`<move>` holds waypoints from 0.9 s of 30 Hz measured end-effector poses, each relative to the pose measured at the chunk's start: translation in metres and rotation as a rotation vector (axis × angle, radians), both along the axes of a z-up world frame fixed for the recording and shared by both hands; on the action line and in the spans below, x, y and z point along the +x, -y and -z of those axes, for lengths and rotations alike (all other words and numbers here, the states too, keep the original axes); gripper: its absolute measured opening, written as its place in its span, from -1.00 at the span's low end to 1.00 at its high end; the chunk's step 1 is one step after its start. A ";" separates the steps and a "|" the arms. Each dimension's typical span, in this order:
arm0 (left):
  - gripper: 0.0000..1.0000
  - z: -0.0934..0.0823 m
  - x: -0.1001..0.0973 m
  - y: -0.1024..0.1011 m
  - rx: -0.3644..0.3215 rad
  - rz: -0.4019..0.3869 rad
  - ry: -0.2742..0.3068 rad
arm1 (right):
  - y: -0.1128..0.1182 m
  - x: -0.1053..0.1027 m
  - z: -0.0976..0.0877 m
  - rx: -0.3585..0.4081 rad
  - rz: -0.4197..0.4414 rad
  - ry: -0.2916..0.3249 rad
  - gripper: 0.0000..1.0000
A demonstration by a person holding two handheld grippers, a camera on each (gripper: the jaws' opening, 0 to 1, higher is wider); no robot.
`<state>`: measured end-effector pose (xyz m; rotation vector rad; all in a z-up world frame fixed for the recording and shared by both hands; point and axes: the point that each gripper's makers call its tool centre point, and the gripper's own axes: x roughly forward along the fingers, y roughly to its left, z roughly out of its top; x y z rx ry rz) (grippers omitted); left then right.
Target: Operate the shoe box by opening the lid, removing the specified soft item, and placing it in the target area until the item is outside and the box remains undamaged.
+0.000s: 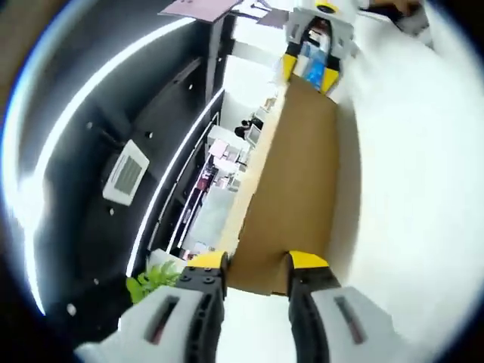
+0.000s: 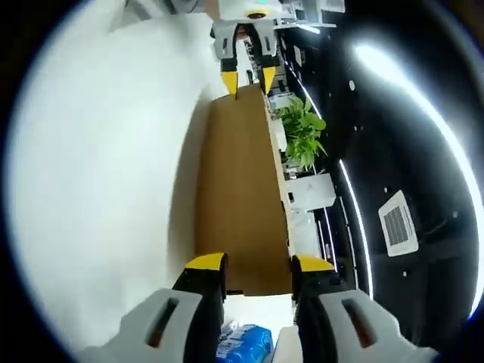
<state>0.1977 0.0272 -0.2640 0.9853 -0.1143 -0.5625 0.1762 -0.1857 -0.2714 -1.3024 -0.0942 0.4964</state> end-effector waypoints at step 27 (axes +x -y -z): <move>0.67 -0.008 0.017 -0.009 -0.865 -0.020 -0.522 | 0.017 0.020 -0.019 1.109 0.224 -0.388 0.60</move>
